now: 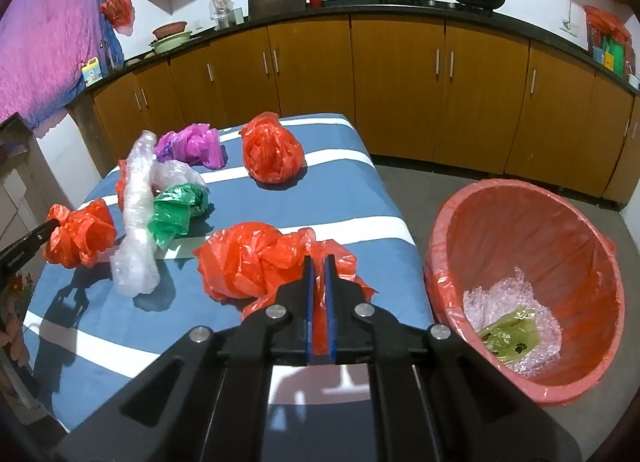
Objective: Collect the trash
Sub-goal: 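Grasp a red bag with the right tool while the left tool grasps another red bag, then carry the red bags toward the red basket with both tools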
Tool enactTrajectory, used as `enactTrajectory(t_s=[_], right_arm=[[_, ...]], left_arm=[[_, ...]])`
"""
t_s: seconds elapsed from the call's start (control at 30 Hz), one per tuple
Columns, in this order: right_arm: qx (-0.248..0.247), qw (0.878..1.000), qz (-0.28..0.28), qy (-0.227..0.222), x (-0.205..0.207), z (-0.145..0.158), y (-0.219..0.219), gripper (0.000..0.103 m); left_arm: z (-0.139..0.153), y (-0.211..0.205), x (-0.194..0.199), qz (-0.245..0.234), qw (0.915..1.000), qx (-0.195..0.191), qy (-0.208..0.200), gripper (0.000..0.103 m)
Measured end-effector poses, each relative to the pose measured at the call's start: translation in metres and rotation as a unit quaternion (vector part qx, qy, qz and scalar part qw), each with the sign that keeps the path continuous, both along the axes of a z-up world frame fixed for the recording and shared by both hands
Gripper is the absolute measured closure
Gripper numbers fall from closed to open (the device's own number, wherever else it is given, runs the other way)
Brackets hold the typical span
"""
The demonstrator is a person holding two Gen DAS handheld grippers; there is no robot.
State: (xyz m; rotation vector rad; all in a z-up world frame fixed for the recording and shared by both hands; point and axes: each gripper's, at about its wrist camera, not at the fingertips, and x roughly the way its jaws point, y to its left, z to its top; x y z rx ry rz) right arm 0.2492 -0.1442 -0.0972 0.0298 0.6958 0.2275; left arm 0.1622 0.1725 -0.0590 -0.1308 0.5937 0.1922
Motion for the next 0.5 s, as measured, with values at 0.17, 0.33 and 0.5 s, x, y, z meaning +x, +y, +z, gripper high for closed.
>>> enactTrajectory(t_s=[0.17,0.33,0.5], right_arm=[[0.007,1.000,0.003,-0.008,-0.005,0.007,-0.002,0.097],[0.015,1.000,0.004,-0.019,-0.011,0.017,-0.005,0.098],[0.021,0.999,0.007,-0.024,-0.015,0.022,-0.007,0.099]], left_arm=[[0.012,0.004,-0.006,0.013,0.9998,-0.003,-0.014,0.089],[0.030,-0.007,-0.008,0.006,0.9993,-0.003,-0.037,0.089],[0.039,-0.017,-0.007,-0.003,0.9989,-0.006,-0.047,0.090]])
